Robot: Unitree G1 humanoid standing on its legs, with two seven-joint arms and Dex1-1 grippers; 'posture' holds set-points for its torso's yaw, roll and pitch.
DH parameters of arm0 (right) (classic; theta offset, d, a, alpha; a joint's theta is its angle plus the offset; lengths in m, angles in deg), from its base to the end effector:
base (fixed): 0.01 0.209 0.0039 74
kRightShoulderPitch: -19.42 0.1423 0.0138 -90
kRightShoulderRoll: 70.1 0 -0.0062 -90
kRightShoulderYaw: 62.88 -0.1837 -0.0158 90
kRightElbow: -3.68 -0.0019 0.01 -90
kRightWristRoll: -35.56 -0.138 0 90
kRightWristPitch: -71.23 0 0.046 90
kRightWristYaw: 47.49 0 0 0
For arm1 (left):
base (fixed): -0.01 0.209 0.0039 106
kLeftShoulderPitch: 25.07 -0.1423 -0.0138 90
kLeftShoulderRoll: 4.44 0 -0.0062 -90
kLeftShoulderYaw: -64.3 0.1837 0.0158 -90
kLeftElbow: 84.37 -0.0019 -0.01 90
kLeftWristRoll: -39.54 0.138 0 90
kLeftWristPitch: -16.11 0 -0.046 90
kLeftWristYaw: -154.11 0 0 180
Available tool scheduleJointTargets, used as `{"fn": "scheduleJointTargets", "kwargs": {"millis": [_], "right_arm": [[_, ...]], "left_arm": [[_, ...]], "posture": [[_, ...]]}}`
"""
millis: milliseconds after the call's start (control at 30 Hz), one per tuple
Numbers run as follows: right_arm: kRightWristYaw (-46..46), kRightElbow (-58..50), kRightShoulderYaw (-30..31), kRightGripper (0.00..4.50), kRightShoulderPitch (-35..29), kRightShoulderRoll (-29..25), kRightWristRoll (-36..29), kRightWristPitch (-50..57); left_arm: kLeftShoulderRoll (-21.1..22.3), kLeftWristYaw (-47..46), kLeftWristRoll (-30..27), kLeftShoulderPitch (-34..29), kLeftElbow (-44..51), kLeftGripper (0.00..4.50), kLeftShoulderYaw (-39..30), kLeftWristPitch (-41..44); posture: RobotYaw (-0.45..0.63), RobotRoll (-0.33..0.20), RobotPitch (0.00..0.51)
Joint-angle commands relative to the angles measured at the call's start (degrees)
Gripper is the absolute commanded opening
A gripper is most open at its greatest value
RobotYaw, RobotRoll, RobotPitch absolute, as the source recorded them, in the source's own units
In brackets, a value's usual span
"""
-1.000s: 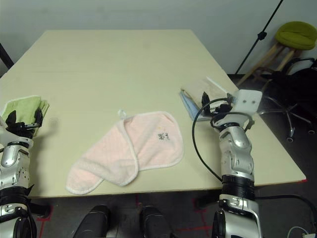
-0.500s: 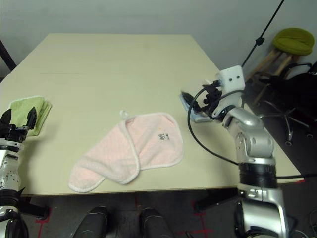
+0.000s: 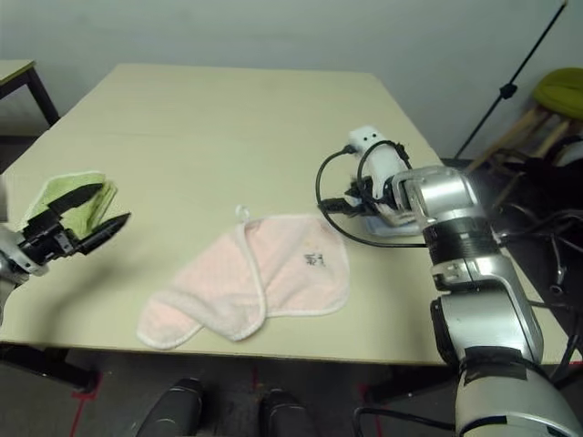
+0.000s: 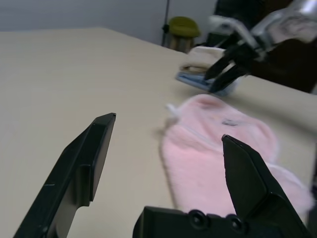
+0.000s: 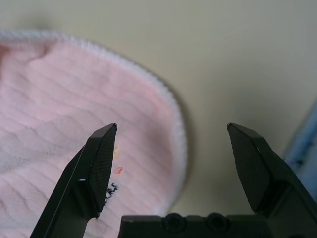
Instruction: Fold the towel and set it aside.
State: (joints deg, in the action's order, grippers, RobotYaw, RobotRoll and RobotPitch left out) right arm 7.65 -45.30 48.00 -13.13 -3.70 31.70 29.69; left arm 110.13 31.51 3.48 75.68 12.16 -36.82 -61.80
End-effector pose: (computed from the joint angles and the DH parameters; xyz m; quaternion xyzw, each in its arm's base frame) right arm 0.3376 -0.2562 0.1920 -0.1577 0.4017 0.2624 0.8631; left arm 0.2271 0.2782 0.1624 0.0748 -0.0620 -0.4579 0.8837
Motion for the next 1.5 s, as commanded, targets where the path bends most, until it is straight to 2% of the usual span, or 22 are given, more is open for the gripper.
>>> {"fn": "scheduleJointTargets", "kwargs": {"millis": [33,200,267,333,633,800,933,1067,1233,1367,1500], "right_arm": [[2.6,5.9,2.8,4.48,2.4,1.1,4.4,-3.7],[3.3,15.5,3.2,4.48,4.5,3.9,8.7,-8.8],[4.1,17.7,3.3,4.10,4.9,4.6,10.0,-9.6],[5.3,19.2,3.5,3.54,5.2,5.0,11.4,-10.3],[8.3,21.6,1.2,0.02,8.3,5.3,13.7,-10.0],[9.9,21.7,-1.4,0.02,12.1,5.6,12.5,-8.3],[10.8,21.2,-4.0,0.02,16.5,6.6,11.1,-5.9],[10.3,21.1,-5.3,0.02,21.1,8.2,11.0,-6.8],[10.8,21.1,-5.7,0.02,27.3,10.7,11.0,-9.3],[9.8,22.9,-6.3,0.02,32.2,12.8,11.0,-12.0],[6.8,25.3,-7.6,0.02,35.1,14.6,11.3,-14.7]], "left_arm": [[1.0,2.2,-1.8,0.7,4.0,4.50,3.1,5.4],[1.4,4.7,-1.3,1.8,6.2,4.50,7.0,9.3],[2.2,6.2,-1.0,1.6,6.8,4.50,7.9,10.4],[2.9,7.9,-1.0,1.0,7.4,4.50,8.8,11.4],[4.2,14.6,3.1,1.2,4.6,4.50,12.4,8.9],[3.6,16.8,4.8,2.7,2.7,4.50,14.1,8.1],[1.6,14.2,4.7,4.0,3.3,4.50,15.7,11.6],[-2.0,10.4,3.9,5.6,4.8,4.50,16.8,15.4],[-4.5,5.9,2.5,8.3,6.0,4.50,17.9,22.9],[-11.1,-2.1,-1.9,12.8,4.7,4.50,16.1,32.0],[-13.1,-5.3,0.9,16.5,3.5,4.50,18.5,33.9]], "posture": [[0.33,0.000,0.043],[0.33,0.000,0.044],[0.33,0.000,0.046],[0.33,0.000,0.046],[0.30,0.000,0.065],[0.29,0.000,0.080],[0.28,0.000,0.096],[0.28,0.000,0.106],[0.28,0.000,0.105],[0.27,0.000,0.092],[0.26,0.000,0.088]]}}
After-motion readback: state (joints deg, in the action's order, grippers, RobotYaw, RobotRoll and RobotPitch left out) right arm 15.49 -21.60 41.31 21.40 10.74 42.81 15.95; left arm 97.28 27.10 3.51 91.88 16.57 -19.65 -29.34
